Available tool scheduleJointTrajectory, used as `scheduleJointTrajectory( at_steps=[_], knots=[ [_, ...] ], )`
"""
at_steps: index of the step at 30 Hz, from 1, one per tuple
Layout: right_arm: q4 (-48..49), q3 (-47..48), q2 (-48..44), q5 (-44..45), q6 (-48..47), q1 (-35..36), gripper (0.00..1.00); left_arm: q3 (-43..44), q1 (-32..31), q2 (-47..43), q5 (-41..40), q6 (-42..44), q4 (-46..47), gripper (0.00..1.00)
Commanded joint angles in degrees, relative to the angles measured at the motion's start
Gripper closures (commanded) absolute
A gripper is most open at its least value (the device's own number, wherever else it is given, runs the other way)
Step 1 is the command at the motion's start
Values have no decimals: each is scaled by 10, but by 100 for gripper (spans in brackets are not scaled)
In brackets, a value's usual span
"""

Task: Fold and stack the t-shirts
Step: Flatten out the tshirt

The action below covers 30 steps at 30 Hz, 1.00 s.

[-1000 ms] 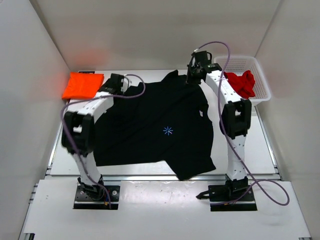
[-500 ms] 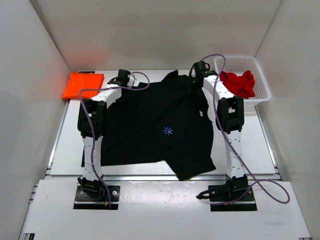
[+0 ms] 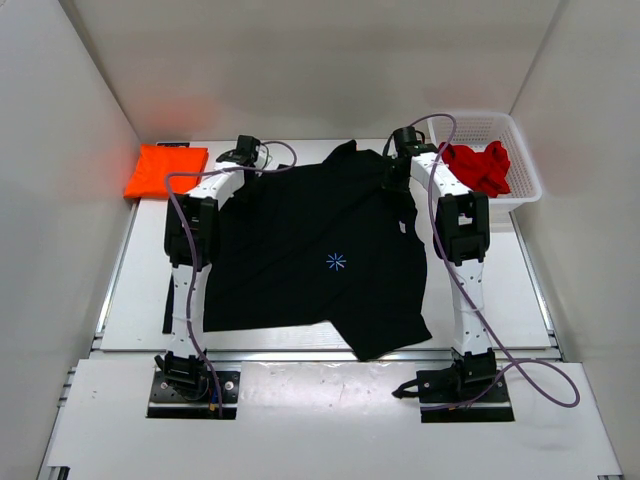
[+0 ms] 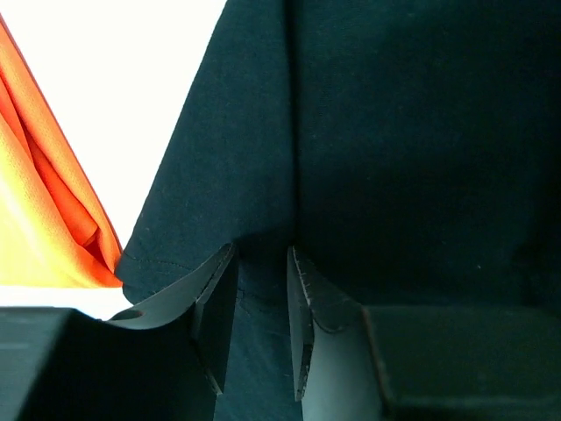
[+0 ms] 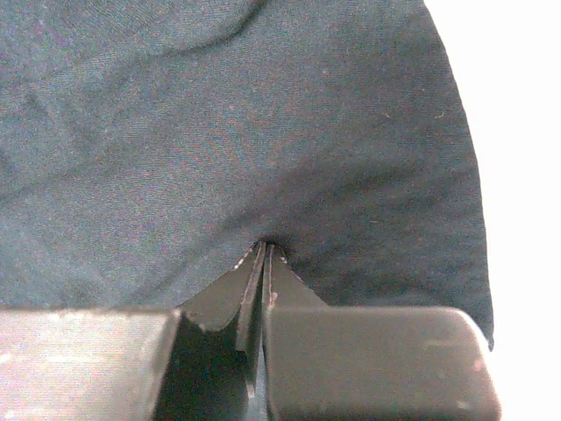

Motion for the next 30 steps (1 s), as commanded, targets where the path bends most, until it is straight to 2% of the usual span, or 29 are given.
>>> scheduleJointTrajectory(
  at_steps=[1,7,10,12,13,15,16,18,20,25,30],
  knots=[
    [-9,-16,-10,12,-5,-1,100,34,10,-1,5,-30,-27,60],
    [-12,-26,-8,17,-4,-2,100,18,14,-21,-14,-18,-18,60],
    [-14,-26,-13,18,-8,-7,100,9,14,-30,-32,-5,-10,64],
    [-17,-25,-14,18,-9,-9,100,-1,12,-35,-44,4,0,68],
    [-16,-26,-14,18,-6,-9,100,-7,14,-34,-47,4,5,73],
    [-12,-23,-12,12,-6,-11,100,-4,15,-31,-47,11,7,75],
    [-12,-23,-13,14,-9,-12,100,7,16,-23,-47,14,-1,80],
    [-16,-23,-20,13,-10,-11,100,26,19,-12,-28,9,-23,83],
    [-13,-27,-19,14,-8,-11,100,45,18,-3,-24,2,-36,99],
    [-16,-34,-21,17,-9,-9,100,85,19,3,-62,18,-15,100],
    [-28,-51,-33,37,-12,-14,100,120,25,7,-128,73,93,100]
  ],
)
